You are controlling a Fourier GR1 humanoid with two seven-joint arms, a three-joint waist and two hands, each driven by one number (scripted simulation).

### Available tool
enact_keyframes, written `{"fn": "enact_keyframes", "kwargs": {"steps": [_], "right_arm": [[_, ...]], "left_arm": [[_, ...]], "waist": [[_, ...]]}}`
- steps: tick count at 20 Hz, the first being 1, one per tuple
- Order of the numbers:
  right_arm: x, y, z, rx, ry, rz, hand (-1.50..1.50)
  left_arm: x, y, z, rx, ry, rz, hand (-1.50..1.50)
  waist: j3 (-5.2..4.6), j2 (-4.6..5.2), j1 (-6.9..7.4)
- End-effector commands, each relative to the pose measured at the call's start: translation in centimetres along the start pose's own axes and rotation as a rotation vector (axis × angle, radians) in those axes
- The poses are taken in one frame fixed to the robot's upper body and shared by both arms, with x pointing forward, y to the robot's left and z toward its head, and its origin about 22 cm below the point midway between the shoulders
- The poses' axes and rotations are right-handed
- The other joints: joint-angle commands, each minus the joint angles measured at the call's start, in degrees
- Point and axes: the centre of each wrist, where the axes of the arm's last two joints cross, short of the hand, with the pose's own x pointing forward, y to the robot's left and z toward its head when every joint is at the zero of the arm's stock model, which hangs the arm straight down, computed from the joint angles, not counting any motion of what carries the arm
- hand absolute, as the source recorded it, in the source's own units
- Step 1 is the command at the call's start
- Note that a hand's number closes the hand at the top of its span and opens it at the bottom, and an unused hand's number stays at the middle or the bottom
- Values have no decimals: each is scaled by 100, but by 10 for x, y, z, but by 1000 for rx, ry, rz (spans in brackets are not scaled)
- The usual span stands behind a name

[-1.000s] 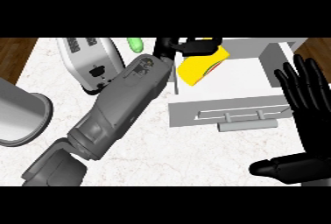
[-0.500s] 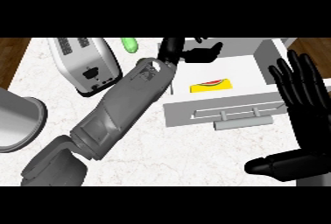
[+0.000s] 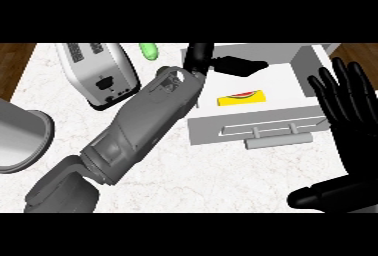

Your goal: Pick up the cup, place it into the drawer and close the drawer

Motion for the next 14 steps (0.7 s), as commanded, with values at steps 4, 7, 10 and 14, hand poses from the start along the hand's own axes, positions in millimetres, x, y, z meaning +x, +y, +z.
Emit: {"fn": "enact_keyframes", "kwargs": {"steps": [4, 7, 10, 14], "right_arm": [[4, -11, 15, -7, 20, -38, -150], [6, -7, 13, 12, -8, -27, 150], [14, -7, 17, 60, 2, 57, 150], [22, -18, 32, 176, 70, 217, 150]], "left_arm": [[16, 2, -9, -10, -94, 205, -150], [16, -3, -1, -19, -50, 235, -150], [4, 33, 1, 46, -44, 248, -150], [6, 45, 11, 78, -47, 292, -150]], "waist": [[-5, -79, 321], [-6, -128, 477], [-10, -149, 597], [-11, -194, 684]]}}
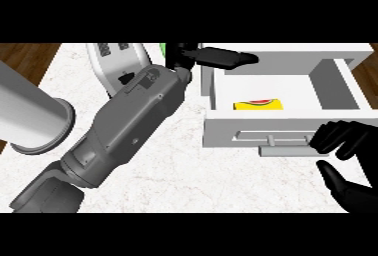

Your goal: Pick up the cup, place it into the drawer and close the drawer

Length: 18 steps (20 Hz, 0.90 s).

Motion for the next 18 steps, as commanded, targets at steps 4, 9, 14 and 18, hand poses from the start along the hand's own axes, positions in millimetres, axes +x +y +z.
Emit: {"fn": "enact_keyframes", "kwargs": {"steps": [4, 9, 14, 18], "right_arm": [[7, -12, 14, 91, 74, 159, 150], [2, 5, -2, 125, 122, 268, 150], [-23, 5, -4, 75, 202, 298, 150], [-37, 16, -3, 178, 207, 446, 150]], "left_arm": [[7, 58, 27, 111, -1, 35, -150], [11, 106, 61, 149, 23, 46, -150], [14, 148, 116, 157, 43, 66, -150], [11, 164, 144, 165, 32, 72, -150]], "waist": [[0, -49, 191], [-2, -18, 209], [1, -4, 196], [1, 16, 155]]}}
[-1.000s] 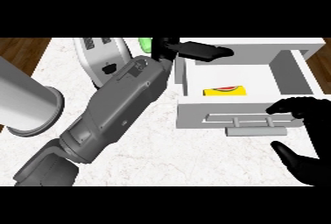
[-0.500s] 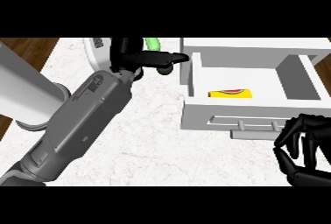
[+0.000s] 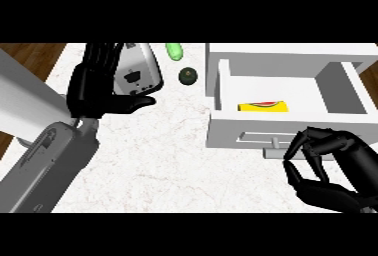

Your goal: Pick up the cup, place it into the drawer and close the drawer

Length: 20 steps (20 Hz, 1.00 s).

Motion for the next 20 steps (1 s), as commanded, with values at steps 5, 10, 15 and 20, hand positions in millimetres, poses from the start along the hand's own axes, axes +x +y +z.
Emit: {"fn": "enact_keyframes", "kwargs": {"steps": [5, 10, 15, 20], "right_arm": [[-23, 1, -18, 163, 21, 397, 150], [-50, 39, -23, 187, 29, 482, 150], [-85, 72, -58, 204, 80, 520, -150], [-127, 57, -70, 252, 150, 580, -150]], "left_arm": [[2, 53, 40, 11, 14, 6, -150], [19, 88, 56, 18, 13, 5, -150], [3, 103, 86, 30, 0, -6, -150], [13, 113, 87, 31, 17, 7, -150]], "waist": [[1, 45, 48], [1, 37, -74], [1, 44, -61], [5, 52, -36]]}}
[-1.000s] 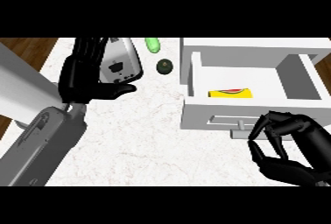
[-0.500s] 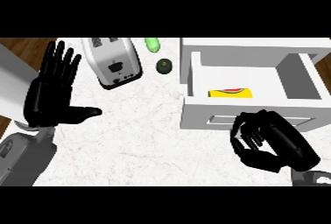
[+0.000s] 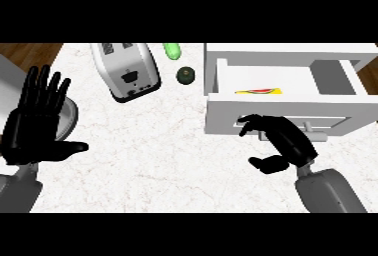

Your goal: Pick up the cup, place it into the drawer and close the drawer

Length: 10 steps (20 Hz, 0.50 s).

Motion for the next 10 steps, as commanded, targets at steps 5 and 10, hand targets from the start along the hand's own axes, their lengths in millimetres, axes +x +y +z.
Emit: {"fn": "enact_keyframes", "kwargs": {"steps": [5, 10], "right_arm": [[-46, 16, -39, 60, 58, 26, -150], [-60, 17, -66, 58, 70, 2, -150]], "left_arm": [[14, 36, 28, 6, -3, 4, -150], [10, 45, 34, 0, -2, 28, -150]], "waist": [[3, 6, 35], [5, 24, 61]]}}
